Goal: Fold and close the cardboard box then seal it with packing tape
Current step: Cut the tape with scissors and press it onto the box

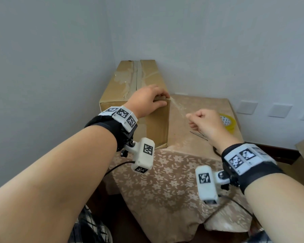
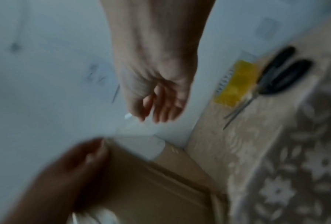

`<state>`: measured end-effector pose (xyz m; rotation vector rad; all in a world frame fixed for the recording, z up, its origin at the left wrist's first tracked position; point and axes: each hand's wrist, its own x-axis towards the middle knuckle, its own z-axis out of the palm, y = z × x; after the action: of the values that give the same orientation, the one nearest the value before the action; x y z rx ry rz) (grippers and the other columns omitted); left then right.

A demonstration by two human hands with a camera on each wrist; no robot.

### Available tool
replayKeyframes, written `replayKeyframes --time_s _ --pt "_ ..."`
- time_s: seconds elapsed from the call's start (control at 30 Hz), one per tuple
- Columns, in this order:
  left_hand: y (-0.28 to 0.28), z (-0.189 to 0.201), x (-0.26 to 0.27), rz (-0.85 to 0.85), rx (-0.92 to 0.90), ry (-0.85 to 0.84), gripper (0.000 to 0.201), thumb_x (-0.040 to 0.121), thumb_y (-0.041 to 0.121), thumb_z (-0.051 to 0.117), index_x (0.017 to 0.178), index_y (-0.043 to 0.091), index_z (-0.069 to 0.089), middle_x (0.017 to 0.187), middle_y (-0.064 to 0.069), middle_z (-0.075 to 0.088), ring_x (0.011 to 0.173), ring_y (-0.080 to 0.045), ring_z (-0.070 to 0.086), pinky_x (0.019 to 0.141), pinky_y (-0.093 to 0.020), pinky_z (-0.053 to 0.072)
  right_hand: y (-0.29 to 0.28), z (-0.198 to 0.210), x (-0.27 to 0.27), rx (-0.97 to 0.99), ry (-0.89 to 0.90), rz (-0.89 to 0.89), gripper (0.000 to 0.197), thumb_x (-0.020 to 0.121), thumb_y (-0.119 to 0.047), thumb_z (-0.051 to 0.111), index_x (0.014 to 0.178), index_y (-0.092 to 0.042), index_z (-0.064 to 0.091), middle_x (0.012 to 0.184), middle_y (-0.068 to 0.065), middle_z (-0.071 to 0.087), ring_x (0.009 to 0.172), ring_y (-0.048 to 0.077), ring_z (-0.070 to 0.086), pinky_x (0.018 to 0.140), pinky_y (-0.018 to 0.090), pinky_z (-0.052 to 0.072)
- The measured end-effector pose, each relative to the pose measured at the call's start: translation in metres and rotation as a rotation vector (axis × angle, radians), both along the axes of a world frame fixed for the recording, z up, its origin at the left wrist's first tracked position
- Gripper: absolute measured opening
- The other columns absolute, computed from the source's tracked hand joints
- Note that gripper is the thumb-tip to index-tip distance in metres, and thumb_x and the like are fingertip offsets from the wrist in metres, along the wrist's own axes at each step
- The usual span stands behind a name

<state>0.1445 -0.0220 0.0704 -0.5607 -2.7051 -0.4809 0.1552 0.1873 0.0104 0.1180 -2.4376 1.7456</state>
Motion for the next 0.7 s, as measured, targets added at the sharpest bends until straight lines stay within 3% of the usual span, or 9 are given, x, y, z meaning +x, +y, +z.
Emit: replayKeyframes --time_s 0.07,0.13,0.23,0.33,0.43,0.5,0.6,0.7 --pt "0.000 0.000 0.000 -0.001 0.007 -0.004 0.027 0.089 0.030 0.061 0.116 0.023 0.063 0.107 0.000 0.059 0.101 -0.017 0.055 0.081 -0.028 0.042 0.009 -0.004 -0.006 -0.526 -0.338 -0.023 0.014 0.091 -0.014 0.059 0.078 -0.009 0.056 0.070 0.007 0.059 0.061 0.018 0.056 0.062 0.029 0.052" --pt "-0.001 0.000 -0.001 -0.002 0.017 -0.004 0.027 0.089 0.030 0.061 0.115 0.023 0.063 0.107 0.000 0.059 0.101 -0.017 0.055 0.082 -0.029 0.044 0.022 -0.011 -0.014 -0.652 -0.448 -0.156 0.014 0.092 -0.015 0.052 0.079 -0.011 0.051 0.069 0.007 0.055 0.059 0.017 0.053 0.056 0.030 0.049" --pt "0.000 -0.001 -0.001 0.008 0.001 0.004 0.027 0.089 0.031 0.061 0.115 0.024 0.063 0.105 0.002 0.058 0.100 -0.017 0.054 0.079 -0.028 0.042 0.022 -0.017 -0.017 -0.326 -0.242 -0.223 0.011 0.093 -0.021 0.056 0.099 -0.012 0.053 0.087 0.008 0.057 0.066 0.017 0.055 0.062 0.029 0.050" --pt "0.001 0.000 -0.001 0.011 -0.009 0.008 0.027 0.090 0.031 0.060 0.116 0.024 0.063 0.104 0.002 0.057 0.100 -0.018 0.054 0.079 -0.028 0.042 -0.005 -0.007 -0.004 -0.114 0.261 -0.170 0.015 0.089 -0.017 0.058 0.102 -0.016 0.051 0.099 0.000 0.052 0.087 0.016 0.053 0.078 0.026 0.043" --pt "0.001 0.000 0.000 0.010 -0.013 0.010 0.028 0.090 0.030 0.060 0.116 0.023 0.062 0.106 0.000 0.058 0.100 -0.019 0.054 0.077 -0.027 0.040 -0.033 0.006 0.005 0.137 0.724 -0.157 0.021 0.079 -0.013 0.052 0.099 -0.010 0.057 0.102 0.004 0.050 0.098 0.020 0.048 0.086 0.029 0.038" --pt "0.001 -0.001 0.000 0.007 -0.013 0.019 0.028 0.090 0.029 0.060 0.117 0.022 0.062 0.108 -0.001 0.059 0.100 -0.020 0.055 0.076 -0.027 0.038 -0.044 0.013 0.004 0.365 0.810 -0.136 0.033 0.071 -0.017 0.050 0.101 -0.010 0.062 0.104 0.008 0.056 0.100 0.026 0.050 0.088 0.037 0.035" --pt "0.001 -0.001 -0.001 0.009 0.001 0.020 0.029 0.089 0.029 0.061 0.116 0.020 0.061 0.110 -0.002 0.060 0.102 -0.020 0.055 0.078 -0.027 0.038 -0.046 0.010 0.002 0.782 0.710 -0.061 0.056 0.067 -0.028 0.051 0.122 -0.018 0.056 0.118 0.001 0.058 0.114 0.024 0.049 0.101 0.041 0.024" --pt "0.000 0.000 -0.002 0.014 0.005 0.008 0.029 0.089 0.030 0.061 0.116 0.020 0.062 0.112 -0.002 0.060 0.103 -0.019 0.055 0.083 -0.029 0.041 -0.038 0.001 0.002 0.843 0.744 -0.059 0.066 0.069 -0.045 0.047 0.129 -0.017 0.053 0.123 0.001 0.058 0.119 0.021 0.048 0.106 0.041 0.016"
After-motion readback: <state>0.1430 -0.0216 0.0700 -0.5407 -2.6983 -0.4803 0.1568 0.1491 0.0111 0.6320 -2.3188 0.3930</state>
